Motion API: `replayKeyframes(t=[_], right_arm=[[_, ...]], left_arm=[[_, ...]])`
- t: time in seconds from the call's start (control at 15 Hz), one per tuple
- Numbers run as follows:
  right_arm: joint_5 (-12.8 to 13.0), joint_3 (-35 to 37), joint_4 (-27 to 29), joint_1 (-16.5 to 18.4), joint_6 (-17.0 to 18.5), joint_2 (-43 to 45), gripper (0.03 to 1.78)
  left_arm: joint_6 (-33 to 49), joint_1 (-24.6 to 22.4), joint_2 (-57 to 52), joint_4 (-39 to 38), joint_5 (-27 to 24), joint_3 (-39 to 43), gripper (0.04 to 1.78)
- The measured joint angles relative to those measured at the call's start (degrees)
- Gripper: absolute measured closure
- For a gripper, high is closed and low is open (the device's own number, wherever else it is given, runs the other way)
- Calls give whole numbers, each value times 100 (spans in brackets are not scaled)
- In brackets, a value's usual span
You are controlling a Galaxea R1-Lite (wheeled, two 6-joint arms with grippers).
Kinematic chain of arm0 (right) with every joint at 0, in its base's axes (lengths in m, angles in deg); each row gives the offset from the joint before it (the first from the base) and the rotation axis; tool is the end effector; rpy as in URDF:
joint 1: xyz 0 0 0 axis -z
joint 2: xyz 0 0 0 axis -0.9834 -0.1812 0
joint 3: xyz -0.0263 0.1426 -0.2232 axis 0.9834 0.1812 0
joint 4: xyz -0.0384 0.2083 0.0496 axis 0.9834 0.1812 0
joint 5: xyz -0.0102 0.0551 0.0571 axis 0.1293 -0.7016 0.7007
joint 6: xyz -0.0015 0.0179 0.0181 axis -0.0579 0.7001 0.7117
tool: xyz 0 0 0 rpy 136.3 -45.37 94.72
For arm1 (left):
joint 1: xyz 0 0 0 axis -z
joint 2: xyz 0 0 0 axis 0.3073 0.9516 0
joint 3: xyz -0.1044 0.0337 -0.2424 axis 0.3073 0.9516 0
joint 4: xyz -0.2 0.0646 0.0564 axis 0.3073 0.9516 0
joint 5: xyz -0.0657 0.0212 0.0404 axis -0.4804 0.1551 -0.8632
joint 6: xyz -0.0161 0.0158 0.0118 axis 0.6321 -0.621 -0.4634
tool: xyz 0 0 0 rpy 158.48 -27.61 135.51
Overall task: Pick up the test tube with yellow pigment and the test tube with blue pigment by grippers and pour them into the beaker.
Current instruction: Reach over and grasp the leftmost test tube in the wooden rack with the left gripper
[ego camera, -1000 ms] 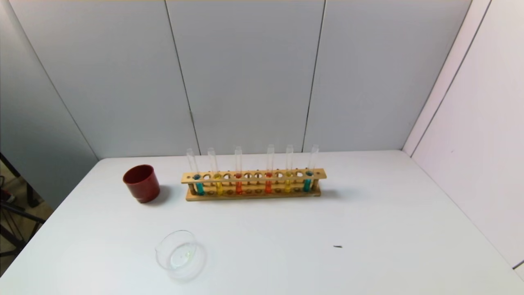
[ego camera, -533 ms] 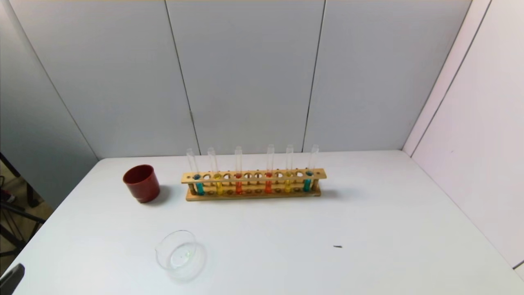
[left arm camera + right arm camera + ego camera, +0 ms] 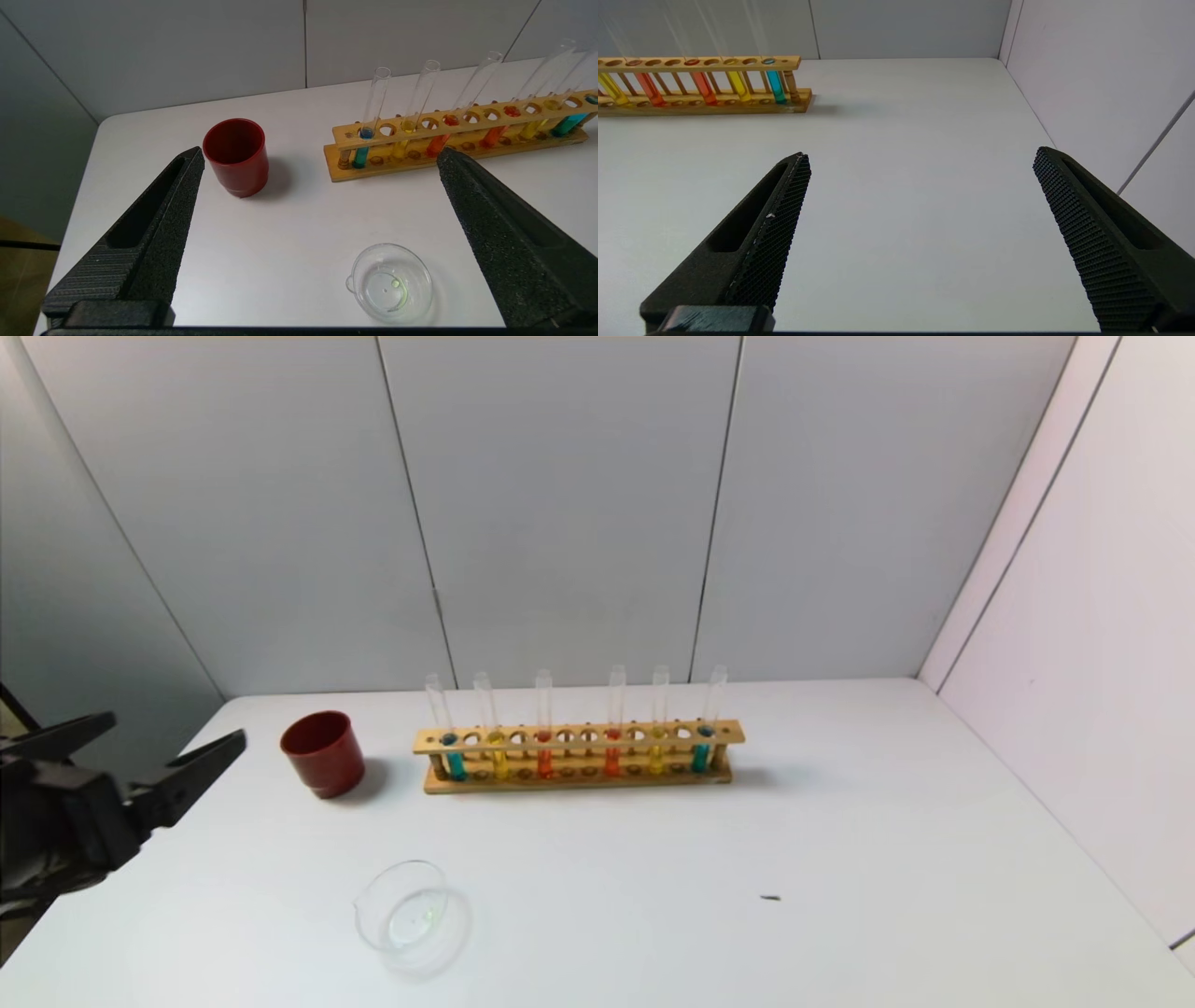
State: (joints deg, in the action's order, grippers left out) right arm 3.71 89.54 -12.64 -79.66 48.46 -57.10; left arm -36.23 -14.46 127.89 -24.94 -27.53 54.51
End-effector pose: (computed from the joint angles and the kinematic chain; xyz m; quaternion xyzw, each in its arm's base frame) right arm 0.0435 0.0001 0.0765 0.0059 -0.0043 0.0035 1.0000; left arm 0.1877 -0.0131 0.1560 0.0139 0.0669 -0.0670 0.9954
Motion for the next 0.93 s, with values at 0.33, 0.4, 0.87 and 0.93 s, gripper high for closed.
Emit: replayKeyframes(t=[0.33, 0.4, 0.87, 0.93], right_arm=[[-2, 0, 2, 0, 2, 0, 7], [-2, 0, 0, 0, 2, 0, 7], [0, 0, 0, 0, 2, 0, 7], [0, 0, 2, -1, 2, 0, 7]], left_arm=[[-50, 251, 2754, -2159, 152, -455, 7], [-56, 356, 3228, -2566, 249, -560, 7], [-111, 1103, 5232, -3901, 908, -1351, 7], [-100, 1141, 5307, -3910, 912, -1356, 7]])
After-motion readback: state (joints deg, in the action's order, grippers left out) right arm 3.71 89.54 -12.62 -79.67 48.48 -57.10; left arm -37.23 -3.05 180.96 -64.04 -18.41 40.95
